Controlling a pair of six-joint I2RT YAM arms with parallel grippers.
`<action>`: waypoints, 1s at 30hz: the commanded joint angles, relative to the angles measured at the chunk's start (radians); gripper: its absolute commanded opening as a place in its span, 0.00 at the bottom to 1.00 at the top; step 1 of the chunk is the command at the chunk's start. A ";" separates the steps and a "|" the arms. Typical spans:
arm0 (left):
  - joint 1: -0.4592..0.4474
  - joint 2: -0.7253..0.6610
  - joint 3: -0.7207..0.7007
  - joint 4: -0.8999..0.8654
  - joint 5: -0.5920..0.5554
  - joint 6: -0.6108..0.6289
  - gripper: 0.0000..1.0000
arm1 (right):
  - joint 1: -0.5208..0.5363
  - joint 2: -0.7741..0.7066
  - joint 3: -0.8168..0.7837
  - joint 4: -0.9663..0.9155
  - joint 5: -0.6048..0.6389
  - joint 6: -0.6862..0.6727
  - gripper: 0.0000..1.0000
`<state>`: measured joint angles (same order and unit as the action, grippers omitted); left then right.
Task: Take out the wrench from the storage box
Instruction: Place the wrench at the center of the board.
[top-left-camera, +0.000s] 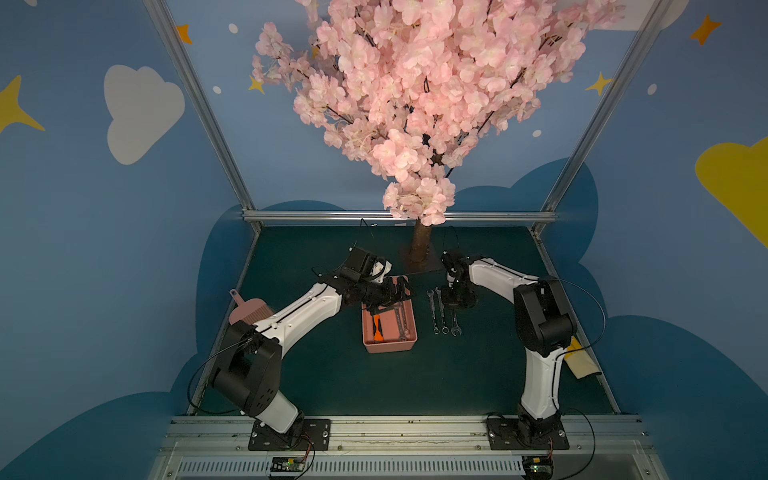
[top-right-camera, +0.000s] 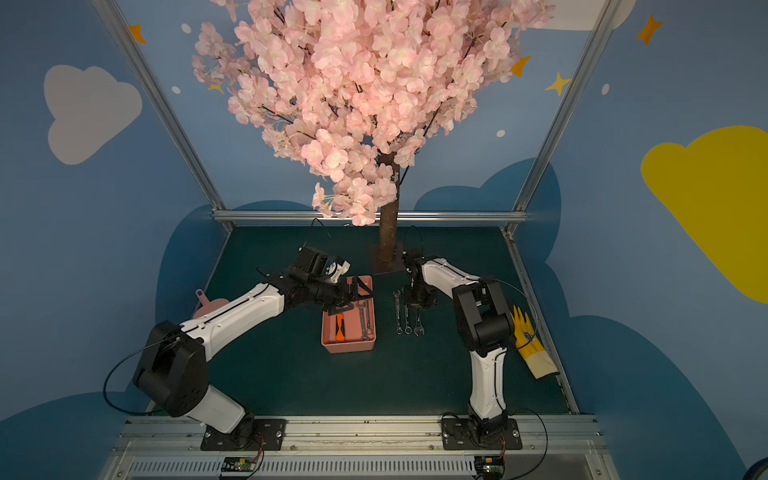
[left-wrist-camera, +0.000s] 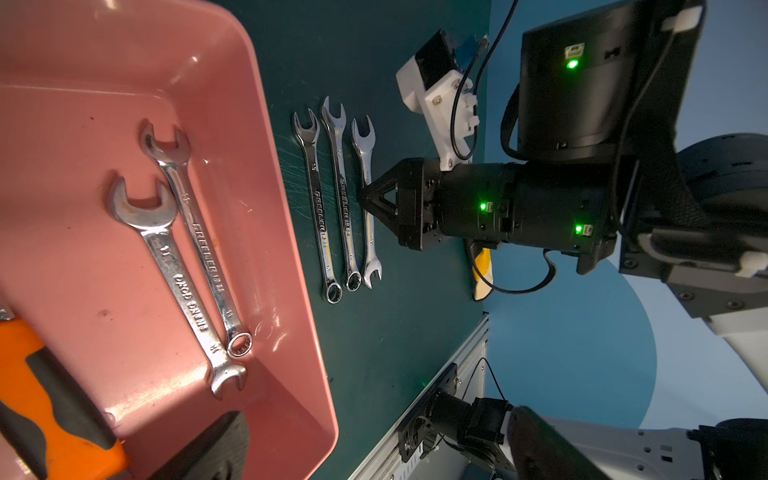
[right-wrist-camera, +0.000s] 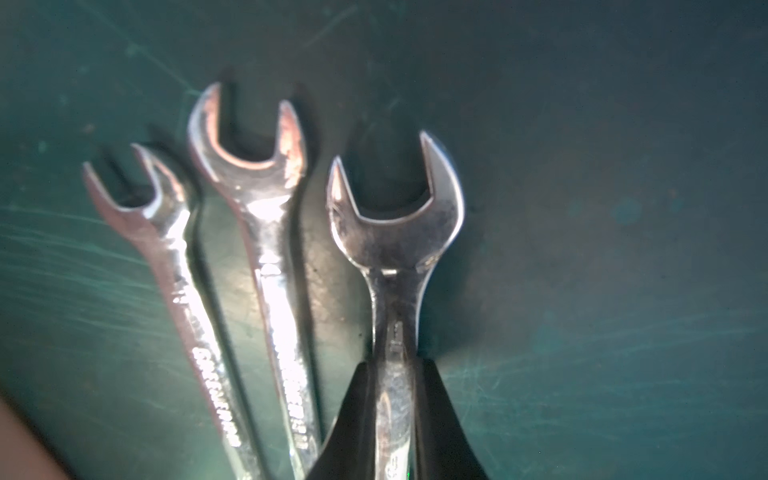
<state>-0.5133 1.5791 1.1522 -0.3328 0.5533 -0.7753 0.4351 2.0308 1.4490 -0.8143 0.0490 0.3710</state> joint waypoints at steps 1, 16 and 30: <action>0.001 0.015 0.026 -0.021 0.009 0.023 1.00 | -0.004 0.018 0.004 -0.007 -0.020 0.007 0.00; 0.027 -0.007 0.025 -0.049 0.014 0.040 1.00 | 0.014 -0.064 0.131 -0.159 0.043 -0.010 0.37; 0.212 -0.214 -0.102 -0.144 0.048 0.106 1.00 | 0.355 -0.118 0.364 -0.250 -0.070 0.181 0.35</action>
<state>-0.3294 1.3933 1.0851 -0.4297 0.5735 -0.7048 0.7429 1.8618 1.7763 -1.0039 -0.0132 0.4759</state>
